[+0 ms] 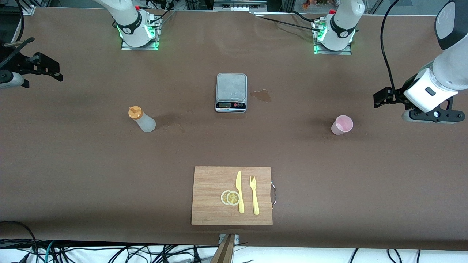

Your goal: Add sauce to pink cup with both arms

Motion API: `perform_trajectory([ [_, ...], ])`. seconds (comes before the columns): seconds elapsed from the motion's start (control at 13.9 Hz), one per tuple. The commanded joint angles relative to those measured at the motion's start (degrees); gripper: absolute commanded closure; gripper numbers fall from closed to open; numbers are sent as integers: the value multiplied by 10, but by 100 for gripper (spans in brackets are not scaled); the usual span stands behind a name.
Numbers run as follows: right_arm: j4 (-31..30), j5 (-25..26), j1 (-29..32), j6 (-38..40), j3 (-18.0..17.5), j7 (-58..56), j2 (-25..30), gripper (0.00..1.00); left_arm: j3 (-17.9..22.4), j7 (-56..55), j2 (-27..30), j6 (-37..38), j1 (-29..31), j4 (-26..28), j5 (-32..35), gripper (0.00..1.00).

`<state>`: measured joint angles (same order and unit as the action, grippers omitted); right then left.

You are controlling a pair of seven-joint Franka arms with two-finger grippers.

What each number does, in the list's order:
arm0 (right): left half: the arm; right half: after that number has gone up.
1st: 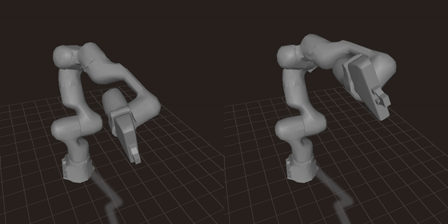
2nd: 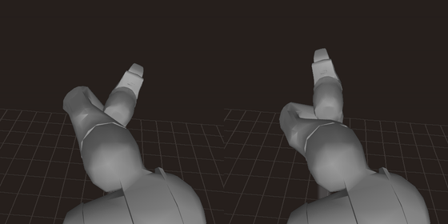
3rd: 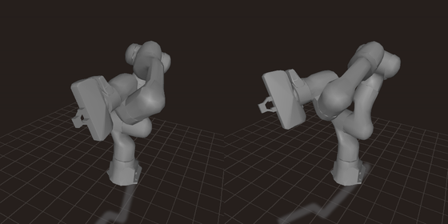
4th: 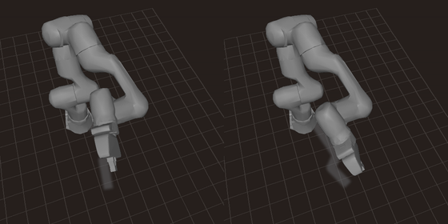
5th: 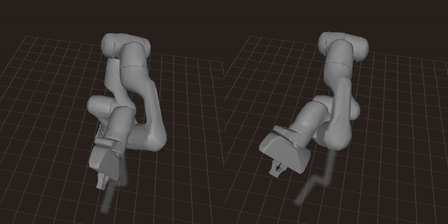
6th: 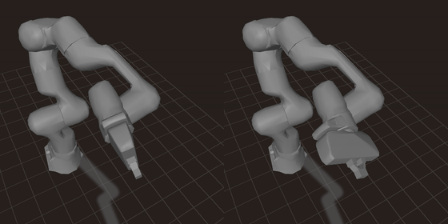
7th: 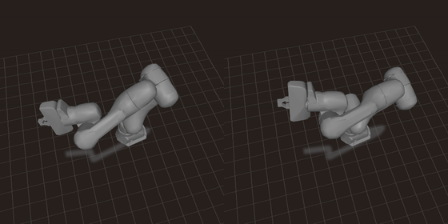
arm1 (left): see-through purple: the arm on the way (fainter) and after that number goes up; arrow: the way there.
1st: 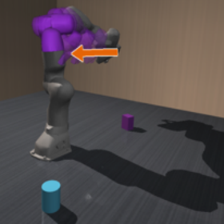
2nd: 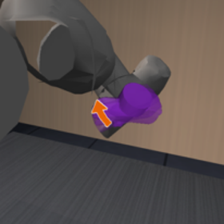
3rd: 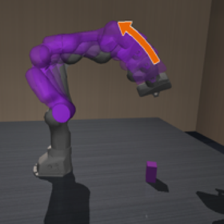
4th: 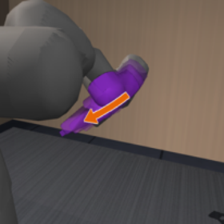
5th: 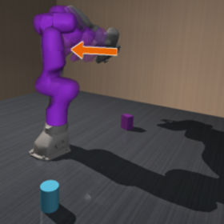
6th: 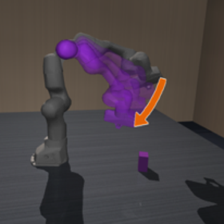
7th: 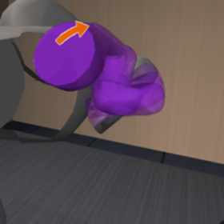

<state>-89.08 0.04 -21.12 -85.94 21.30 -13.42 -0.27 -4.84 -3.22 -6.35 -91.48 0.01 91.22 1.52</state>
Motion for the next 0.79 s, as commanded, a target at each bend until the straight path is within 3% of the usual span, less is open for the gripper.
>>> perform_trajectory([
  [0.0, 10, -9, 2, 6, 1, 4, -3, 0, -2, 7, -5, 12, 4, -12, -14, 0],
  [0.72, 8, -9, 2, -3, 0, 0, -3, 0, -2, 7, -5, 12, 4, -11, -14, 0],
])
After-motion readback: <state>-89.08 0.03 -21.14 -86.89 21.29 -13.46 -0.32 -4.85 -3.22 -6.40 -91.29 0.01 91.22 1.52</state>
